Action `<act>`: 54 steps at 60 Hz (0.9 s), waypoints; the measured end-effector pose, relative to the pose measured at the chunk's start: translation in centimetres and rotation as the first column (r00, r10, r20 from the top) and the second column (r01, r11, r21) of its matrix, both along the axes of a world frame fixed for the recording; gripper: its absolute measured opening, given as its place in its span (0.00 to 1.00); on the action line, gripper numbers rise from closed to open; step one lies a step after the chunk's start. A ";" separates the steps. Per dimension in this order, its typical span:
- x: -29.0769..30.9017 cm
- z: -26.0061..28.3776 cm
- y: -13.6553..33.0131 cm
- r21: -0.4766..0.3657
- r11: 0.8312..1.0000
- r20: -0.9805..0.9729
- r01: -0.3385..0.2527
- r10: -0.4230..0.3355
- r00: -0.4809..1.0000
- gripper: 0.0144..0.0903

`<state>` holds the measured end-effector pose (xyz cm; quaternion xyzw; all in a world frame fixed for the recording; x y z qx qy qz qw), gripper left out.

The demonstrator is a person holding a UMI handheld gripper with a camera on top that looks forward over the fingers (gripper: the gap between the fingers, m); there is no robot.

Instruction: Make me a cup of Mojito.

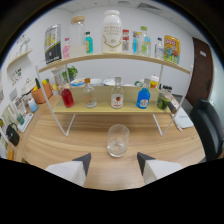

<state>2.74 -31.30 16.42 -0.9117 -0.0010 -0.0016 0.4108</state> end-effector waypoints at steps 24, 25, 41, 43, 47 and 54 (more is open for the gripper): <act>-0.2 0.8 -1.6 0.037 0.999 0.022 -0.008 0.007 1.000 0.95; 0.0 0.7 -1.9 0.036 0.999 0.020 -0.009 0.008 1.000 0.95; 7.0 0.1 -4.6 0.025 1.000 -0.004 0.007 -0.007 1.000 0.95; 8.2 0.3 -4.3 0.027 1.000 -0.002 0.012 -0.012 1.000 0.94; 10.6 1.0 -3.2 0.035 0.999 -0.006 0.026 -0.026 1.000 0.95; 13.6 2.3 0.2 0.052 0.998 -0.023 0.046 -0.044 0.999 0.93</act>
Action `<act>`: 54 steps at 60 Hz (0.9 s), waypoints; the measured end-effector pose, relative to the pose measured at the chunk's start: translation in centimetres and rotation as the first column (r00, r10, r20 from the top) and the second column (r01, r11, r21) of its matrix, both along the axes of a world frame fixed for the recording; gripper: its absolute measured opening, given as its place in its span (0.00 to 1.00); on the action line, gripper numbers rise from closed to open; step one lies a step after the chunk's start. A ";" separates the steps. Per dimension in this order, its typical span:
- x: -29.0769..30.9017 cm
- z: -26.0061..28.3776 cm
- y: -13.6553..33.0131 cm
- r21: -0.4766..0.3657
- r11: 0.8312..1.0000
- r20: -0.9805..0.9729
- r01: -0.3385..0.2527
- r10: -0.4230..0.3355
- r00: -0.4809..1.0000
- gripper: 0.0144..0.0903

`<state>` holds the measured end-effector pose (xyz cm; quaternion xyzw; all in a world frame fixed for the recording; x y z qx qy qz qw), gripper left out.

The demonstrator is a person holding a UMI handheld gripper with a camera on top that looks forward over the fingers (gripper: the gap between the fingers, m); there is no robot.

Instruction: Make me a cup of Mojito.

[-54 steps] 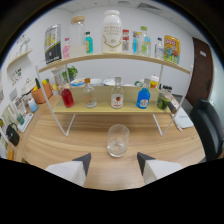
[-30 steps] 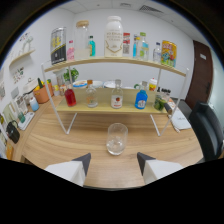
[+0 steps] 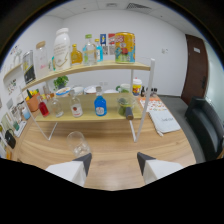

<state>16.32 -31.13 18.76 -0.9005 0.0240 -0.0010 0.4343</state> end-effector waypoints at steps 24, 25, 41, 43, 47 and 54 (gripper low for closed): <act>4.8 -0.2 12.3 -0.003 1.000 -0.011 -0.013 0.013 1.000 0.88; 4.9 -0.5 12.6 -0.007 1.000 -0.011 -0.012 0.012 1.000 0.88; 5.3 -2.9 14.7 -0.075 0.997 -0.042 0.001 -0.004 0.999 0.36; 5.3 -3.0 14.8 -0.077 0.997 -0.051 0.001 -0.005 0.999 0.29; 5.2 -2.8 15.1 -0.070 0.998 -0.061 0.005 -0.010 0.998 0.15; 5.2 -2.6 15.2 -0.070 0.998 -0.057 0.002 -0.006 0.998 0.04</act>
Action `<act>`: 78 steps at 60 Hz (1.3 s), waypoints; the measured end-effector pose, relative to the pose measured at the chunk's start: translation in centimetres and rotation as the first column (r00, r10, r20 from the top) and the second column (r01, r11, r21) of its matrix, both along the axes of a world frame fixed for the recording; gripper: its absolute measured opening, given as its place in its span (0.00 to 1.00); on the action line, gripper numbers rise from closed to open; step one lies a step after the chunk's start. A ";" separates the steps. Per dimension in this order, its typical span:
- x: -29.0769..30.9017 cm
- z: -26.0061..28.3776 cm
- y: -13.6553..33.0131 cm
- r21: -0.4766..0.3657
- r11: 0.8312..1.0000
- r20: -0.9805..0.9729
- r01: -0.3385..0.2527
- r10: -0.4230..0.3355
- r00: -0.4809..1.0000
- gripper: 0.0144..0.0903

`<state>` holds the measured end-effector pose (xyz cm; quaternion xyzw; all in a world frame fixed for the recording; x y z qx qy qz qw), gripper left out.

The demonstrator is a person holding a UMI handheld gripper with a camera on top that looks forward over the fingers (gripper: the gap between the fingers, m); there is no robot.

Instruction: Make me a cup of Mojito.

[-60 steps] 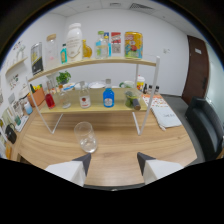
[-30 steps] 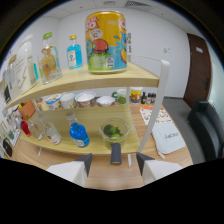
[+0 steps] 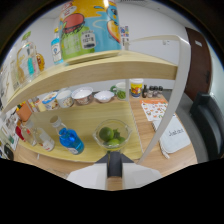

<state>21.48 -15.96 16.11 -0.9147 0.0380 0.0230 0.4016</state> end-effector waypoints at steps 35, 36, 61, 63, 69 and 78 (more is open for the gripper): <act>-2.7 3.9 -5.2 0.102 0.995 0.002 -0.002 0.002 1.000 0.02; -3.0 3.9 -5.5 0.101 0.995 -0.002 -0.003 0.003 1.000 0.02; -9.5 0.6 -10.2 0.096 0.995 0.018 0.015 -0.017 1.000 0.02; -9.5 0.8 -10.1 0.112 0.994 0.051 0.010 -0.016 0.999 0.02; -9.3 1.6 -9.7 0.156 0.987 0.201 -0.038 0.006 0.980 0.02; -8.9 3.2 -8.6 0.173 0.970 0.494 -0.169 0.063 0.867 0.02</act>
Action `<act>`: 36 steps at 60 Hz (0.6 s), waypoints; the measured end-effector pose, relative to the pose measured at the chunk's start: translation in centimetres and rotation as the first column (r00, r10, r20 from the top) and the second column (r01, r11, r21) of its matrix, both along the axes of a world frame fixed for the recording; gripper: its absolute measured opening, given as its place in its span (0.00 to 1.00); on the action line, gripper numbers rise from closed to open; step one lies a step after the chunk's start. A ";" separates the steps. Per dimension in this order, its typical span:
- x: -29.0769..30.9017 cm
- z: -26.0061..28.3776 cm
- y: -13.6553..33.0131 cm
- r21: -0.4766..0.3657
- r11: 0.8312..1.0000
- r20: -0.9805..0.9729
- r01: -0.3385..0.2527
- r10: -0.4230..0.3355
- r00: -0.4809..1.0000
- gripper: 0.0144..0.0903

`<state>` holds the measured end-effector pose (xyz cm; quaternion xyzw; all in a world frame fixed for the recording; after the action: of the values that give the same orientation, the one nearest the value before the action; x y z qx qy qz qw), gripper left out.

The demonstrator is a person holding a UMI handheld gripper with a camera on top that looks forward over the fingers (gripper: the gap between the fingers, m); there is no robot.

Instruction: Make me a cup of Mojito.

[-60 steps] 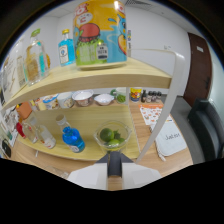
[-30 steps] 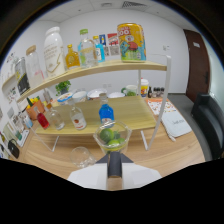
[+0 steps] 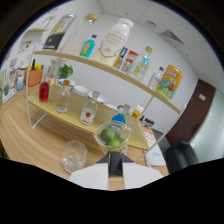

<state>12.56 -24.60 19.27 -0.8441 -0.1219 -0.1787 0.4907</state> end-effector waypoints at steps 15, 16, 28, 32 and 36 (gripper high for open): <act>0.7 1.4 1.9 -0.006 0.981 0.558 -0.196 0.166 0.813 0.02; 0.7 1.5 2.0 -0.011 0.978 0.583 -0.207 0.175 0.793 0.02; -0.5 1.2 2.7 -0.082 0.943 0.775 -0.323 0.264 0.574 0.02; -1.1 0.9 3.0 -0.113 0.929 0.814 -0.353 0.290 0.503 0.02; -1.5 0.3 3.2 -0.142 0.917 0.846 -0.373 0.308 0.436 0.02</act>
<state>11.11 -21.37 19.57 -0.5860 -0.5082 -0.4716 0.4194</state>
